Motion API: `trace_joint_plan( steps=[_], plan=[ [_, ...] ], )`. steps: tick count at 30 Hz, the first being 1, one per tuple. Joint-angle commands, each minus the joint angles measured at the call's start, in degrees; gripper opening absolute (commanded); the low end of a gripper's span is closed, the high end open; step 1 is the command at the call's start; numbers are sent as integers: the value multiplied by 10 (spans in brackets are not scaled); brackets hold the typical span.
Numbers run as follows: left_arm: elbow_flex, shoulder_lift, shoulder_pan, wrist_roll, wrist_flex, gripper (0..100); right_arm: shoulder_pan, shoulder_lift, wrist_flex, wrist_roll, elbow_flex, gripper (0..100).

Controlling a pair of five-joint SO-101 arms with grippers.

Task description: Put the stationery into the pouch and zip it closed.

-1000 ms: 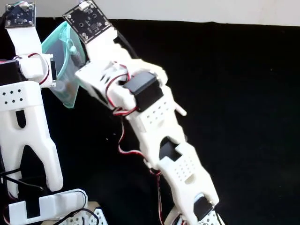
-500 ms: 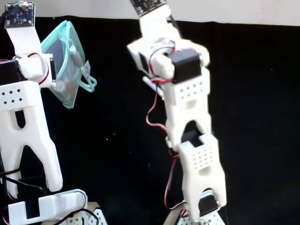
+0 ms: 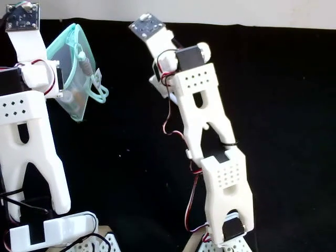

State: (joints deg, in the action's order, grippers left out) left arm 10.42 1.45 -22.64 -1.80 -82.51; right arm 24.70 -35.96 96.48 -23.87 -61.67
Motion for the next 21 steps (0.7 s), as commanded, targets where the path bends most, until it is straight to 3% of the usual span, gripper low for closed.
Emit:
trace_joint_plan(
  steps=[1,21],
  plan=[
    [-15,-7,-14,-6,4,7,-9,32,-46,-20,43,259],
    [-15,-7,-13,-6,4,7,-58,31,-277,-73,314,259]
  ],
)
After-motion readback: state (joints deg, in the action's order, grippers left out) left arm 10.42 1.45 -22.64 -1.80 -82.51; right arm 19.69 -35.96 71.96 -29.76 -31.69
